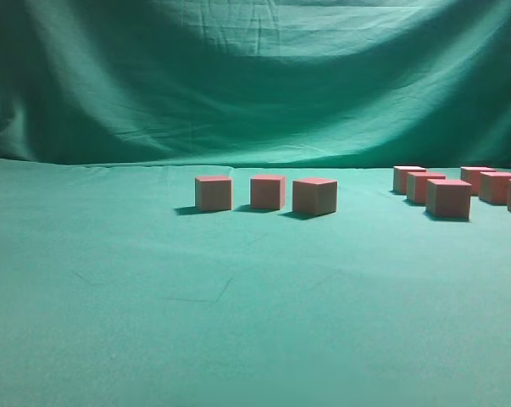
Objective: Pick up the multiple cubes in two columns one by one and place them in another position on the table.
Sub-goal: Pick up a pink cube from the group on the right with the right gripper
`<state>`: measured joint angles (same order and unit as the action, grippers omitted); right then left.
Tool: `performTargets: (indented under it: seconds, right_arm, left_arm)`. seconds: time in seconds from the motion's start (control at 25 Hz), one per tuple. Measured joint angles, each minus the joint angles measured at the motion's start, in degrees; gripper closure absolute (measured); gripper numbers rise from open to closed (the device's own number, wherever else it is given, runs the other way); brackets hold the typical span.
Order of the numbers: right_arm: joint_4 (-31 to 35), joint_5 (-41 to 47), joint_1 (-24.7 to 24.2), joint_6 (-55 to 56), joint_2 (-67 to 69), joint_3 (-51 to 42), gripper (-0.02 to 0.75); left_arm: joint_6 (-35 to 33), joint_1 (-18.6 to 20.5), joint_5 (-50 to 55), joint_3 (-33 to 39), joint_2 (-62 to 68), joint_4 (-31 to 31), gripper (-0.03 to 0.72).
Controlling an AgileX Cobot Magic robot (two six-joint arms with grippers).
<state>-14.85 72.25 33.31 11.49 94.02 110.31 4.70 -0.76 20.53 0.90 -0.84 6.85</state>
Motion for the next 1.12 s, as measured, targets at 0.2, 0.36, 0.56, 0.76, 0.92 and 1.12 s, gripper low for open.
performTargets:
  seconds: [0.2,0.36,0.56,0.76,0.92,1.12]
  right_arm:
    - [0.0,-0.22,-8.94,1.7,-7.4,-20.98,0.361]
    - [2.77,-4.66,-15.37,3.41,-9.74,-36.45,0.361]
    - [9.98,-19.97,-18.68,3.39,-9.84,-51.98,0.361]
    - [10.6,-30.07,-18.68,3.29,-6.92,-58.6,0.361]
    - [9.22,-32.86,-18.68,4.21,-2.56,-58.69,0.361]
    - [7.05,-35.99,-18.68,5.96,0.75,-58.69,0.361]
  left_arm:
    - [0.0,0.0,0.0,0.0,0.0,0.0,0.688]
    - [0.0,0.0,0.0,0.0,0.0,0.0,0.688]
    - [0.0,0.0,0.0,0.0,0.0,0.0,0.688]
    - [0.0,0.0,0.0,0.0,0.0,0.0,0.688]
    - [0.0,0.0,0.0,0.0,0.0,0.0,0.688]
    - [0.0,0.0,0.0,0.0,0.0,0.0,0.688]
